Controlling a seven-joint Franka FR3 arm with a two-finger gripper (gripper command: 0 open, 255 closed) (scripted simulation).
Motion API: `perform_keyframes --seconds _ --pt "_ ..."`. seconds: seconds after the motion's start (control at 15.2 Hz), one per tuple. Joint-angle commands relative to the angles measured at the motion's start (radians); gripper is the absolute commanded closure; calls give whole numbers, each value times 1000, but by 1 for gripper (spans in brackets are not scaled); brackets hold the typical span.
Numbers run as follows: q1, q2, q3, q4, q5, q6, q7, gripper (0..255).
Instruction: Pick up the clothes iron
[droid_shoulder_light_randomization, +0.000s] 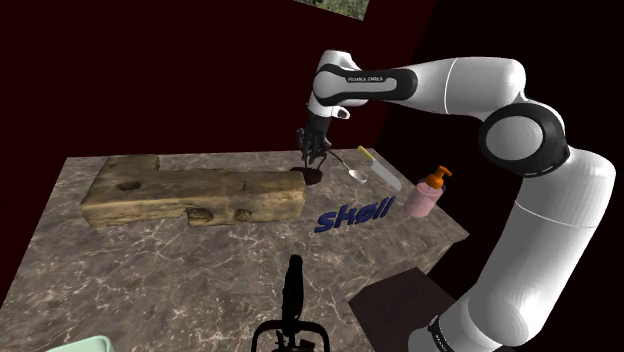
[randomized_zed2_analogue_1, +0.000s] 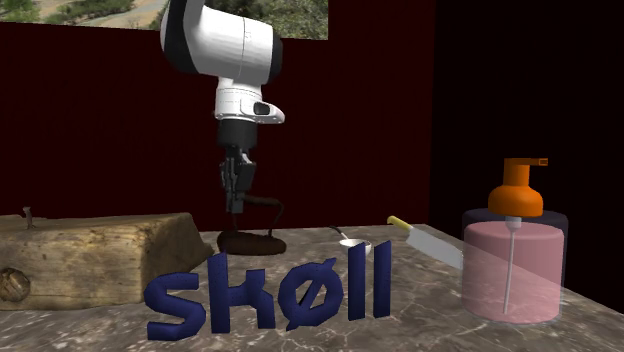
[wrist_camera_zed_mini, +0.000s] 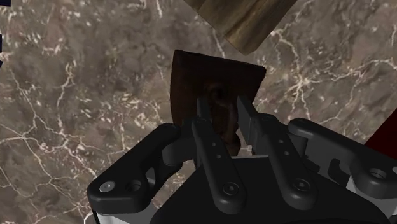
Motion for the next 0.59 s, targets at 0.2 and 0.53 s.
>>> perform_keyframes --seconds 0.2,0.53 --pt "-1 -17 1 45 2 -61 2 255" --pt "0 -23 1 104 2 -126 6 255"
